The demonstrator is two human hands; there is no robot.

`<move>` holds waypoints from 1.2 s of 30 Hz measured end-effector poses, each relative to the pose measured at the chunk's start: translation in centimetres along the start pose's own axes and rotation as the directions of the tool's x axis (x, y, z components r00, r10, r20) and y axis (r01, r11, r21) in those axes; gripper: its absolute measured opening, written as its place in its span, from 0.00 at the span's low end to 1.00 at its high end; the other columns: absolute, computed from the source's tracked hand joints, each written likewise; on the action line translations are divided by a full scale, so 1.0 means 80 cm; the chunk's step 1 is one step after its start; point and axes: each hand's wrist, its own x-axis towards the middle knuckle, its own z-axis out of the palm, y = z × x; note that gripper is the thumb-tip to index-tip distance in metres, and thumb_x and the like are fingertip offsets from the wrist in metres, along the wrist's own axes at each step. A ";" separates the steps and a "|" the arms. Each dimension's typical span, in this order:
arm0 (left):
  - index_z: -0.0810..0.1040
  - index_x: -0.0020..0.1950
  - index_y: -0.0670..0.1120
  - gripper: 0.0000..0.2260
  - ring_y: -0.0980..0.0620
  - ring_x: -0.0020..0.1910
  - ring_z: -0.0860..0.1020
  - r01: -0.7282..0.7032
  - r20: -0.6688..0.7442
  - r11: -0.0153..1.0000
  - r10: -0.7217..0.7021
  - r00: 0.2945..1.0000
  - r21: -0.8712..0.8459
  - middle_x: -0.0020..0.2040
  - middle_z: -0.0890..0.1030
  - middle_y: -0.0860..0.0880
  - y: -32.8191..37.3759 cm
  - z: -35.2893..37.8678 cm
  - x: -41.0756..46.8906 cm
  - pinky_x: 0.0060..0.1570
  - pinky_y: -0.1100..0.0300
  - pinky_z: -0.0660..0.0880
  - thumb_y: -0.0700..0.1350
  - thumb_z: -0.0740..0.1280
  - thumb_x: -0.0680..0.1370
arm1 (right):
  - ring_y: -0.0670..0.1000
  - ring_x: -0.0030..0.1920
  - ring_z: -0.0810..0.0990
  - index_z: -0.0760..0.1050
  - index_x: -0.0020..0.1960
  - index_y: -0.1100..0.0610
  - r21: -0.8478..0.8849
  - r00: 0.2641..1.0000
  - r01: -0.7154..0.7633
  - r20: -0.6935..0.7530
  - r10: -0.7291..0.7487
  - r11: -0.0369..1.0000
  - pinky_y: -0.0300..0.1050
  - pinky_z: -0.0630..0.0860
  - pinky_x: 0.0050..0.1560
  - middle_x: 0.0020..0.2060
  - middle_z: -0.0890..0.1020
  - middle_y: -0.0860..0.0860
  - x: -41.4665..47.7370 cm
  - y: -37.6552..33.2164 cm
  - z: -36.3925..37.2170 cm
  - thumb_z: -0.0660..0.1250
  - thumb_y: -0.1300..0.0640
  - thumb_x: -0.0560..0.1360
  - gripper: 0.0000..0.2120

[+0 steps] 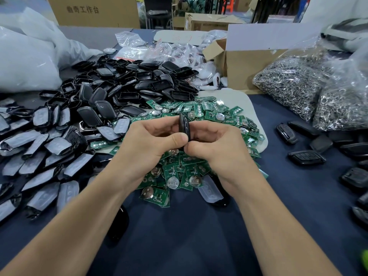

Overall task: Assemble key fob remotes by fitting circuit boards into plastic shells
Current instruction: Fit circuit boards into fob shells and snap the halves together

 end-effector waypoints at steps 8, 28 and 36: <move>0.86 0.60 0.47 0.20 0.44 0.57 0.85 -0.053 -0.097 0.992 0.042 0.994 -0.112 0.54 0.88 0.43 0.017 0.002 -0.004 0.61 0.54 0.81 0.46 0.77 0.68 | 0.56 0.57 0.85 0.79 0.65 0.65 0.538 0.917 -0.384 0.315 0.244 0.750 0.51 0.82 0.60 0.60 0.83 0.62 0.002 -0.012 -0.008 0.69 0.70 0.69 0.24; 0.82 0.60 0.44 0.13 0.51 0.33 0.83 0.334 -0.146 0.922 -0.309 0.940 0.197 0.37 0.87 0.43 0.015 -0.033 0.004 0.32 0.66 0.78 0.37 0.75 0.76 | 0.62 0.53 0.87 0.77 0.65 0.70 0.758 0.917 -0.396 0.301 0.262 0.518 0.53 0.85 0.54 0.55 0.84 0.66 0.000 -0.022 -0.019 0.67 0.72 0.69 0.24; 0.87 0.53 0.59 0.13 0.62 0.28 0.79 0.090 -0.375 0.897 0.088 0.923 0.432 0.38 0.86 0.59 0.031 -0.021 -0.008 0.28 0.70 0.73 0.47 0.81 0.71 | 0.62 0.52 0.87 0.80 0.61 0.70 0.723 0.900 -0.435 0.360 0.245 0.536 0.53 0.85 0.54 0.55 0.84 0.67 -0.002 -0.020 -0.015 0.69 0.72 0.69 0.20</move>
